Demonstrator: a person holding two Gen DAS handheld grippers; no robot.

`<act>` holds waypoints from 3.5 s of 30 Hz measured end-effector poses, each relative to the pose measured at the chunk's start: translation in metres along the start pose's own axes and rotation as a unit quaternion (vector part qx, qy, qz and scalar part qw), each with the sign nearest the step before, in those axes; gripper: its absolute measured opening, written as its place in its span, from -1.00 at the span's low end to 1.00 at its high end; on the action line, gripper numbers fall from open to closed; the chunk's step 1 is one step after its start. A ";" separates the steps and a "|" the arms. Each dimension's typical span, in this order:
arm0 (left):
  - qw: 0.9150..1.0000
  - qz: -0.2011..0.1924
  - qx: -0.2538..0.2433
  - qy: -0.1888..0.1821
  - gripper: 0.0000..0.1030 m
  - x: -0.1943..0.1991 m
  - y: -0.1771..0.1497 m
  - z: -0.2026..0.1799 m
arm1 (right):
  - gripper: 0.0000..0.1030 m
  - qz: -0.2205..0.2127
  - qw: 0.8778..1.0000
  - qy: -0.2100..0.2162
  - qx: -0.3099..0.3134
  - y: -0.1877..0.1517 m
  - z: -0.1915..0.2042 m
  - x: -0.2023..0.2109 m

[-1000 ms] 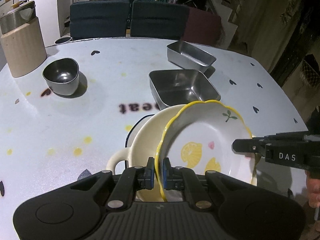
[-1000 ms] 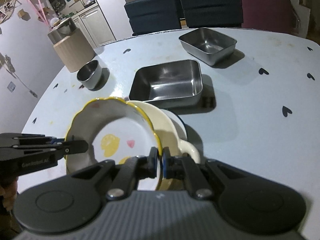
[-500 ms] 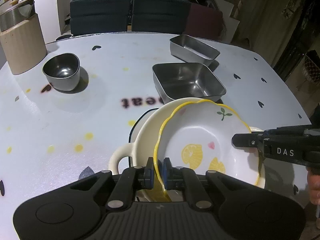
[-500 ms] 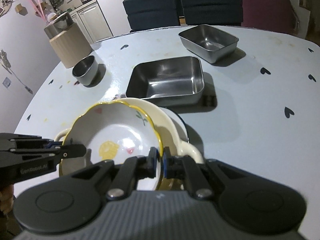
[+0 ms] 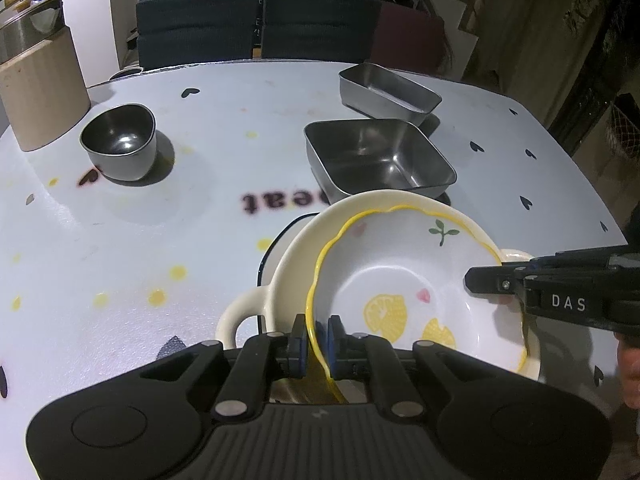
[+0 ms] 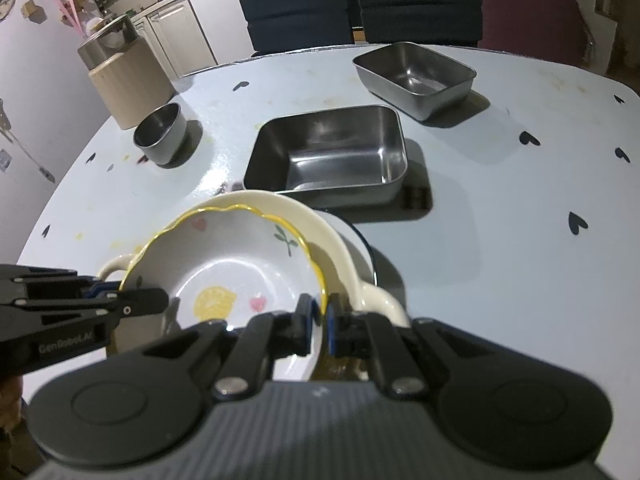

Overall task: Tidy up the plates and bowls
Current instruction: 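Lower the floral bowl into the cream bowl with both tools, then open both tools to release the floral bowl, then move both tools to the steel tray and close the right tool on its rim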

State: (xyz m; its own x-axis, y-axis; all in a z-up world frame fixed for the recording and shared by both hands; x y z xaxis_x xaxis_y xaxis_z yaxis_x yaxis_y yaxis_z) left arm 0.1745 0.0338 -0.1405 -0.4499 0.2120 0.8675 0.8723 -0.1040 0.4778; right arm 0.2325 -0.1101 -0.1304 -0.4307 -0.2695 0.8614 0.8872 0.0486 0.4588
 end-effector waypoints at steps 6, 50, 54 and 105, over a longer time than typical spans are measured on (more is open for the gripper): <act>1.000 0.003 0.001 -0.004 -0.80 -0.001 0.001 0.001 | -0.81 0.004 1.000 -0.001 -0.006 0.001 0.000 -0.002; 0.994 -0.100 0.049 -0.004 0.99 0.035 0.109 0.002 | 0.99 -0.174 0.985 0.009 0.009 0.076 -0.036 0.073; 0.994 -0.081 0.069 0.017 0.99 0.006 0.126 0.010 | 0.99 -0.164 0.986 0.003 -0.014 0.095 -0.051 0.050; 0.994 -0.001 -0.035 -0.106 -0.84 -0.050 0.099 -0.145 | -0.86 -0.099 0.993 -0.018 -0.063 0.049 -0.146 0.067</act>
State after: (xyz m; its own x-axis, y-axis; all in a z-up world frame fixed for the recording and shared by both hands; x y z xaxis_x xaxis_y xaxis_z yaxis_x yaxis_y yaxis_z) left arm 0.2554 -0.1282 -0.1167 -0.3950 0.4113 0.8215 0.8523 -0.1695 0.4947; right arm 0.2713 -0.2659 -0.0817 -0.6019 -0.2268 0.7657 0.7976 -0.1227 0.5906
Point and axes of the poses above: each gripper's, at about its wrist camera, not at the fingertips, and x roughly against the way its jaws point, z to its left, y to its top, the point moved 4 cm from there along -x, roughly the way its jaws point, and after that the axes turned 4 degrees about z, right-handed, at the moved point
